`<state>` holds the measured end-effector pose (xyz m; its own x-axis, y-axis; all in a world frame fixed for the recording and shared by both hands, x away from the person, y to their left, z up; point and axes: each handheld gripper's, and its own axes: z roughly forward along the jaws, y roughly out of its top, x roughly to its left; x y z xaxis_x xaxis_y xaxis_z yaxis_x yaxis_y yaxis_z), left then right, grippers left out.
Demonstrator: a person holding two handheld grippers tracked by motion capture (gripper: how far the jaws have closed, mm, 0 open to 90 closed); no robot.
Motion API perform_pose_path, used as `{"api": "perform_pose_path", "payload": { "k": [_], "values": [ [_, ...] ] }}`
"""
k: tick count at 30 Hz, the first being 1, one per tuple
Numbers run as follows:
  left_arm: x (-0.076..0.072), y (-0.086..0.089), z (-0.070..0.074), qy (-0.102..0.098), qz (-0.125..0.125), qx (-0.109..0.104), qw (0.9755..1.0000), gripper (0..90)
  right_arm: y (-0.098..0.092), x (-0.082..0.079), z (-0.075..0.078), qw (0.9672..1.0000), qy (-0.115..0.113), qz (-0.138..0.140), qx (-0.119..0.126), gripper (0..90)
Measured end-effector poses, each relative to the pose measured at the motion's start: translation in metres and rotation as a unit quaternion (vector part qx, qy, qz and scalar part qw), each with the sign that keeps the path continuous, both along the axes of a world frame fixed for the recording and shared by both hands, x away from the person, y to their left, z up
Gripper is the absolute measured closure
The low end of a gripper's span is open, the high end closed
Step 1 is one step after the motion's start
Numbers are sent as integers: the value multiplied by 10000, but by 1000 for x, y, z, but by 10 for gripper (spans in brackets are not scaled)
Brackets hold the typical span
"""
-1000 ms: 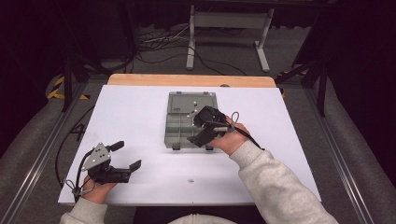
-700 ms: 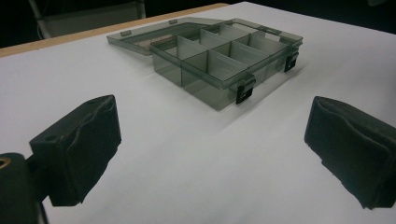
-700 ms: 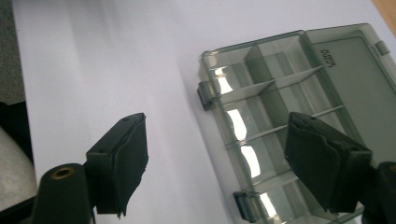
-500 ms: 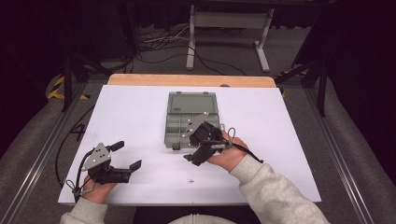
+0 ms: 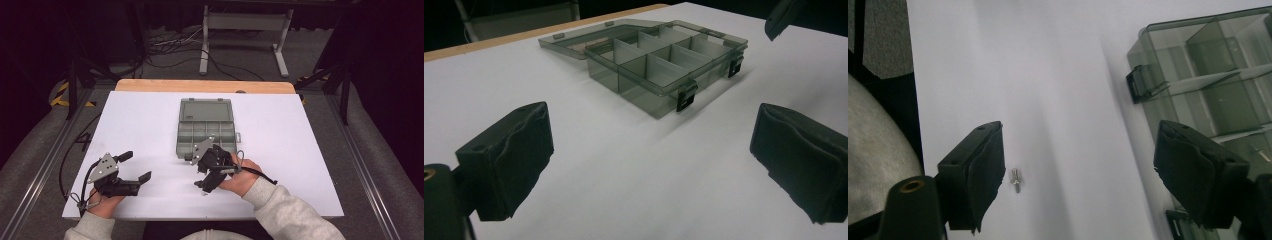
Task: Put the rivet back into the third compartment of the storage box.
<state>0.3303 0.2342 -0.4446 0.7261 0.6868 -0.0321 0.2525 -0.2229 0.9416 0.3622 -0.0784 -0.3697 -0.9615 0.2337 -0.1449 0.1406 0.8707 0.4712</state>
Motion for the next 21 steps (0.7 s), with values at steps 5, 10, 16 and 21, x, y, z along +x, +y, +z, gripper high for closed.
{"api": "perform_pose_path", "payload": {
  "k": [5,10,16,21],
  "values": [
    [0,0,0,9,3,-13,10000,42,2,-5,-10,9999,52,50,-95,211],
    [0,0,0,10,4,-15,10000,42,3,-8,-17,9997,126,96,-204,214],
    [0,-1,0,13,6,-12,10000,42,5,-12,-28,9991,269,186,-286,227],
    [0,0,0,17,9,-16,10000,42,9,-15,-37,9982,355,226,-419,244]
  ]
}}
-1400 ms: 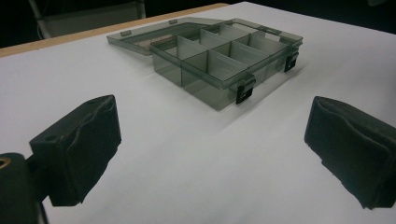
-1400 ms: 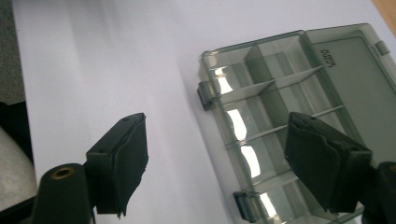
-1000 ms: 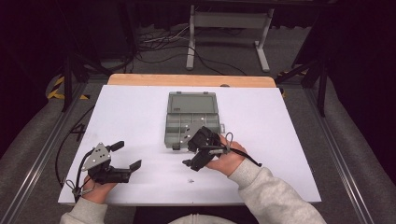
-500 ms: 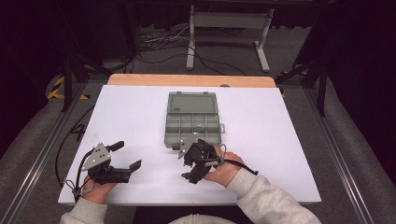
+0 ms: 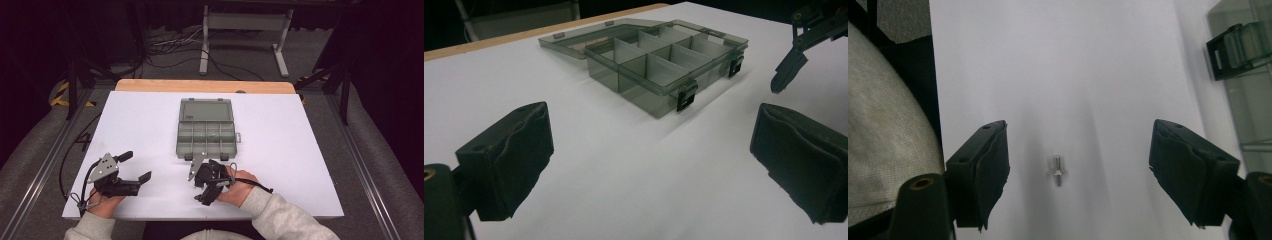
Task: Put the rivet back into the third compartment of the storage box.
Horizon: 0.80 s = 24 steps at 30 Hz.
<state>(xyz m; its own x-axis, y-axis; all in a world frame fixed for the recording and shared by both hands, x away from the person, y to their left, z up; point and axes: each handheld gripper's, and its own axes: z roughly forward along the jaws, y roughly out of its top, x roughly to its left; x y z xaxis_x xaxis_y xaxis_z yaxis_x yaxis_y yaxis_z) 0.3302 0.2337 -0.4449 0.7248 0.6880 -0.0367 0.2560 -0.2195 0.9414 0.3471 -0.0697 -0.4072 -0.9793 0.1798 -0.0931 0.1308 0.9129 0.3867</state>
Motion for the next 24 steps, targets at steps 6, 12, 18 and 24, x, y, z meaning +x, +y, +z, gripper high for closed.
{"api": "perform_pose_path", "payload": {
  "k": [6,12,18,24],
  "values": [
    [0,0,0,-17,-6,9,10000,42,2,-2,-9,9997,151,101,-149,310],
    [0,0,0,-7,-6,2,10000,42,2,-2,-14,9993,258,133,-243,379],
    [0,0,0,5,4,4,10000,42,3,-1,-16,9985,388,180,-351,488],
    [0,0,0,5,0,-1,10000,42,4,0,-18,9978,471,195,-421,634]
  ]
}}
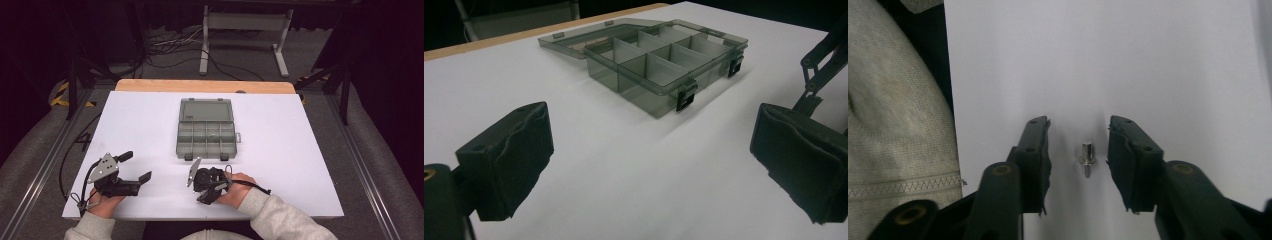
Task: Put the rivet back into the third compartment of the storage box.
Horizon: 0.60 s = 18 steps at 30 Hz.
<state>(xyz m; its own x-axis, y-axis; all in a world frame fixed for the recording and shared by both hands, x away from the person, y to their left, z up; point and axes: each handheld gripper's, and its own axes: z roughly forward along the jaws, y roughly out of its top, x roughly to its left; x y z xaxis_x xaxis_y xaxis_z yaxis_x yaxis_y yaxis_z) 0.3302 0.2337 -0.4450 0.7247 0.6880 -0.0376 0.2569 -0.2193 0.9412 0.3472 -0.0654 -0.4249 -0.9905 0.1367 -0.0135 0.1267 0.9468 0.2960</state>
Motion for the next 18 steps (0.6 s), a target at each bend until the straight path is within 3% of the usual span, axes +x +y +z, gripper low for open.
{"api": "perform_pose_path", "payload": {
  "k": [6,12,18],
  "values": [
    [0,0,0,-3,-3,-3,10000,42,1,1,-1,9999,88,42,-46,842],
    [0,0,0,-2,0,1,10000,42,0,2,3,10000,19,27,7,858],
    [0,0,0,2,4,3,10000,42,-2,3,18,9998,-107,-8,171,859]
  ]
}}
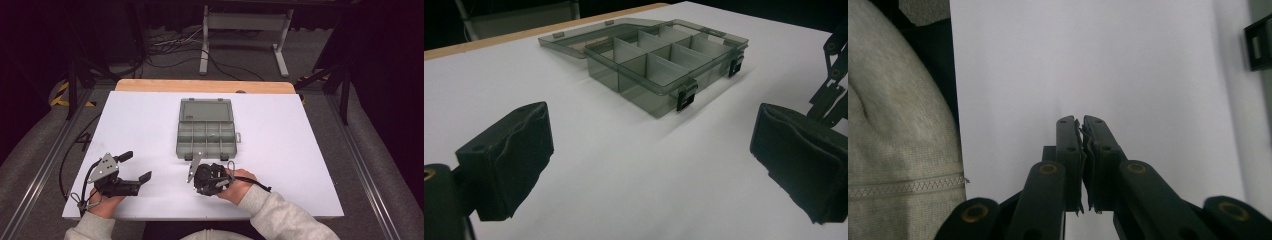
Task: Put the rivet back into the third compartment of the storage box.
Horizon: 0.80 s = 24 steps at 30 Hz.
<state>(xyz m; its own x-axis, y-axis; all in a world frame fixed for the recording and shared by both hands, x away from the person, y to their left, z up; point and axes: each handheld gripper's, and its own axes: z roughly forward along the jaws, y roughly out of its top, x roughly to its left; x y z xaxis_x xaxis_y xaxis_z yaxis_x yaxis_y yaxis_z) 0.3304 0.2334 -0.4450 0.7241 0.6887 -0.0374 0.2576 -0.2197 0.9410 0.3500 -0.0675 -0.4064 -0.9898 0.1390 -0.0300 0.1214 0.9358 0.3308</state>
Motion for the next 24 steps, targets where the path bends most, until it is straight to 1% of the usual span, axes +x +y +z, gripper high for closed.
{"api": "perform_pose_path", "payload": {
  "k": [1,3,4,6,8,13,20,21,23,24],
  "values": [
    [0,0,0,0,0,0,10000,42,0,0,0,10000,0,0,0,859],
    [0,0,0,0,1,1,10000,42,-1,2,7,10000,-40,-14,56,859],
    [0,0,0,-1,-3,-2,10000,42,-1,2,7,10000,-40,-14,56,859],
    [0,0,0,0,-1,-11,10000,42,-2,4,12,9999,-76,-16,78,858],
    [0,0,0,2,-1,-14,10000,42,-2,5,17,9998,-106,-74,119,859],
    [0,0,0,4,0,-18,10000,42,-2,7,26,9997,-162,-47,181,859],
    [0,0,0,-3,-1,-29,10000,42,-2,12,42,9993,-250,-35,287,859],
    [0,0,0,-2,1,-31,10000,42,-1,12,44,9992,-267,-74,300,860],
    [0,1,0,-3,-3,-28,10000,42,-2,15,48,9991,-299,-45,297,860],
    [0,1,0,-3,-3,-28,10000,42,-2,15,50,9989,-323,-110,329,860]
  ]
}}
